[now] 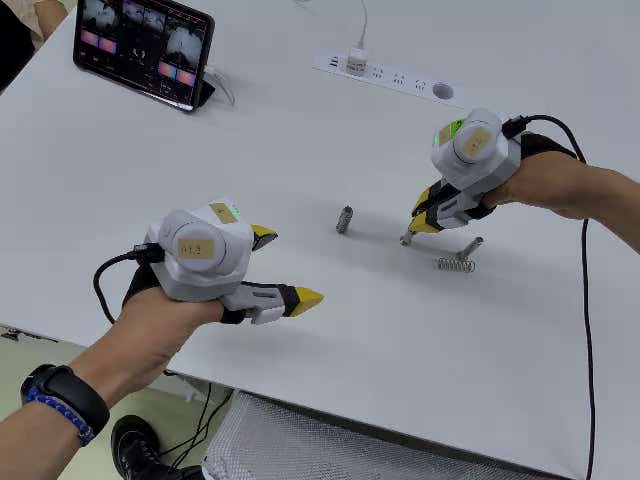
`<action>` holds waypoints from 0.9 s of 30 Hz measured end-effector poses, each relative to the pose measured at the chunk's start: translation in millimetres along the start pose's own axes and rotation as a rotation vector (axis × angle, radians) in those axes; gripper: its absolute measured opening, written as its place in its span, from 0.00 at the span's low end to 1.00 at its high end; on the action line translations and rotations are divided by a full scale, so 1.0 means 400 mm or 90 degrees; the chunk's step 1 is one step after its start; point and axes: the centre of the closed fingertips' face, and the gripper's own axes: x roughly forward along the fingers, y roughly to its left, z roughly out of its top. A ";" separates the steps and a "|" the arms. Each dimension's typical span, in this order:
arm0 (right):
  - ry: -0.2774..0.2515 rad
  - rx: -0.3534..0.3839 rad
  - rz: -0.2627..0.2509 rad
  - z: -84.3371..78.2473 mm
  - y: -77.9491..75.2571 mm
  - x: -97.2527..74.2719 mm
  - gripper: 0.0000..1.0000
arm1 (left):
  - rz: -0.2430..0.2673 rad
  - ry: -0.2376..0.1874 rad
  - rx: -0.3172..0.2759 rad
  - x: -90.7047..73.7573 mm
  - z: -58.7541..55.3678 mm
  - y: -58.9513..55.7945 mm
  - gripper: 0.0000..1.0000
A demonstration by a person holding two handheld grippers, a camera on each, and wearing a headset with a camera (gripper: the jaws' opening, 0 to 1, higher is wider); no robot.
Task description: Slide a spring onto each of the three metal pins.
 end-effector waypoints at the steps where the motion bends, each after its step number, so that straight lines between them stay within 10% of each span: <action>1: 0.001 0.000 0.000 0.000 -0.001 0.002 0.13 | 0.001 0.000 0.000 -0.001 -0.001 0.001 0.63; 27: 0.016 0.023 0.020 -0.042 -0.001 0.068 0.13 | 0.009 0.003 -0.005 -0.012 -0.001 -0.007 0.63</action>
